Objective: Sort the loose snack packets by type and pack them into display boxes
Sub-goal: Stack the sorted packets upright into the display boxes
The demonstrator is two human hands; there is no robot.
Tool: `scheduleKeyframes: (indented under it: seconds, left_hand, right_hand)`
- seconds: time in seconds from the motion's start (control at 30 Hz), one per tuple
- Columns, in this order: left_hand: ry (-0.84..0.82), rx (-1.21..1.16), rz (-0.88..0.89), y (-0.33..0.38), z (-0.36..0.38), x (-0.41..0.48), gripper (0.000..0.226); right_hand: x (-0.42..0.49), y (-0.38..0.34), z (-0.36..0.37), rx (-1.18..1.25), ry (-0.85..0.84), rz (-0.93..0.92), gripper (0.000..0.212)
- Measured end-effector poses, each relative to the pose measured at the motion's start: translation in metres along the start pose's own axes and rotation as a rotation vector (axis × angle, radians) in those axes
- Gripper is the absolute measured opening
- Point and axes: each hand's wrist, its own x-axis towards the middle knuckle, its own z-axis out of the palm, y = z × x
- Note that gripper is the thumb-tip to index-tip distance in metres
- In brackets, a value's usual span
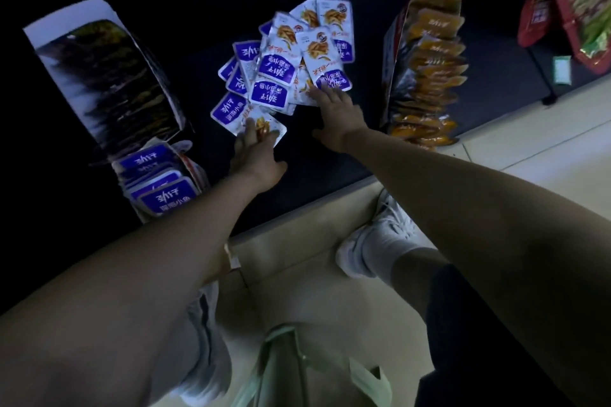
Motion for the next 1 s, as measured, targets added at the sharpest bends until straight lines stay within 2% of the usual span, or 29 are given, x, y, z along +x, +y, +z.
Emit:
scheduleKeyframes:
  seconds: [0.1,0.23,0.3,0.37,0.43,0.5,0.57,0.67,0.73,0.8,0.9,1.0]
  left_hand:
    - [0.130,-0.033,0.077,-0.002,0.013,-0.003,0.049]
    - [0.351,-0.019,0.192,-0.002,0.020,-0.008,0.020]
    - [0.445,-0.014,0.156,-0.001,0.019,-0.009,0.019]
    - [0.511,-0.032,0.044,0.000,0.016,-0.007,0.036]
    - [0.494,-0.072,-0.114,0.001,0.014,-0.003,0.064]
    - [0.391,-0.088,-0.247,0.003,0.014,0.001,0.092]
    - [0.320,-0.044,-0.293,0.005,0.019,0.002,0.100]
    - [0.286,-0.029,-0.319,0.006,0.024,0.001,0.098]
    - [0.269,-0.145,-0.366,0.004,0.025,0.002,0.099]
    - [0.274,-0.331,-0.369,0.003,0.023,0.002,0.096]
    - [0.273,-0.540,-0.299,0.001,0.021,-0.002,0.080]
    - [0.274,-0.599,-0.248,-0.003,0.020,-0.006,0.056]
  right_hand:
    - [-0.002,0.001,0.009,-0.114,0.083,0.004,0.075]
    - [-0.011,0.006,0.015,-0.174,0.162,-0.029,0.052]
    - [-0.013,0.011,0.014,-0.125,0.229,-0.052,0.039]
    - [-0.013,0.013,0.016,-0.043,0.345,-0.009,0.040]
    - [-0.011,0.012,0.018,0.025,0.387,0.107,0.059]
    - [-0.010,0.010,0.022,0.012,0.313,0.184,0.076]
    - [-0.008,0.009,0.025,0.000,0.277,0.192,0.078]
    - [-0.004,0.009,0.023,0.203,0.297,0.232,0.081]
    - [-0.004,0.011,0.020,0.332,0.288,0.295,0.090]
    - [-0.007,0.015,0.019,0.344,0.240,0.354,0.092]
    - [-0.013,0.021,0.019,0.329,0.193,0.351,0.081]
    - [-0.020,0.024,0.017,0.422,0.139,0.318,0.062]
